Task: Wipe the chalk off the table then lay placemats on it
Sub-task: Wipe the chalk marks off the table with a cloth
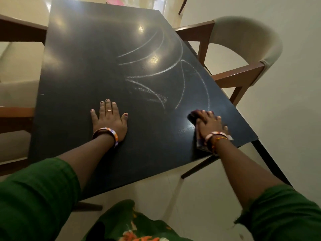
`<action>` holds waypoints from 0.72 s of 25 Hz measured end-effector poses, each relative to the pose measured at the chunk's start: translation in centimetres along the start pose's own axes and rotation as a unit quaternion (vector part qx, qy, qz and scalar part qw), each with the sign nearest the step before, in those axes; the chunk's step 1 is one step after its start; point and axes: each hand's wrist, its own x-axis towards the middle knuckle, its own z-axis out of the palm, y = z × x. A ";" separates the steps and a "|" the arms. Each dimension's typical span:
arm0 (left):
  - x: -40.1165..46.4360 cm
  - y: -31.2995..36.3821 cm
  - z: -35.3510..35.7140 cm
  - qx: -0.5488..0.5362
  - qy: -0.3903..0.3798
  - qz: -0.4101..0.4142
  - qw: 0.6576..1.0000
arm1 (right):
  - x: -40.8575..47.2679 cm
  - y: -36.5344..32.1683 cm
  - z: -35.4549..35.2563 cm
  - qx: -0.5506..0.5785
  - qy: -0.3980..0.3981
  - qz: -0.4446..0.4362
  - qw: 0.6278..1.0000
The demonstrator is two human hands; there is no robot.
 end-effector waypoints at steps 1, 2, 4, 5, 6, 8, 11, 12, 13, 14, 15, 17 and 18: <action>0.0 0.1 0.0 0.001 0.002 0.000 1.000 | 0.2 0.9 -0.6 0.004 0.002 0.031 1.000; 0.1 0.2 0.1 0.002 0.005 0.000 1.000 | 0.3 0.8 -0.6 0.001 0.003 0.053 0.999; 0.4 0.3 0.1 0.005 0.008 0.001 1.000 | -0.1 -1.9 0.6 -0.030 0.003 0.025 0.999; 0.6 0.3 0.1 0.005 0.007 0.003 1.000 | -0.8 -4.3 1.8 -0.050 0.004 -0.022 0.998; 0.7 0.2 0.2 0.004 0.006 0.004 1.000 | -1.7 -7.0 3.1 -0.061 -0.001 -0.083 0.995; 0.7 0.0 0.2 0.004 0.005 0.005 1.000 | -4.1 -12.1 5.0 -0.056 -0.046 -0.183 0.980; 0.7 0.0 0.3 0.002 0.008 0.006 1.000 | -4.1 -12.7 4.7 -0.046 -0.061 -0.214 0.974; 0.7 0.0 0.3 0.000 0.007 0.006 1.000 | -3.2 -10.7 4.1 -0.045 -0.042 -0.190 0.980; 0.7 0.0 0.3 0.000 0.005 0.007 1.000 | -2.1 -7.9 3.3 -0.042 -0.021 -0.152 0.987; 0.7 0.1 0.2 0.002 0.003 0.007 1.000 | -1.0 -4.8 2.3 -0.036 -0.006 -0.105 0.994; 0.6 0.1 0.2 0.003 0.002 0.007 1.000 | -0.3 -1.8 1.2 -0.026 0.000 -0.055 0.998; 0.6 0.2 0.1 0.004 0.002 0.006 1.000 | 0.2 1.9 -0.6 -0.004 -0.005 0.039 0.999; 0.6 0.2 0.1 0.003 0.001 0.006 1.000 | 0.2 2.3 -0.9 0.000 -0.008 0.071 0.997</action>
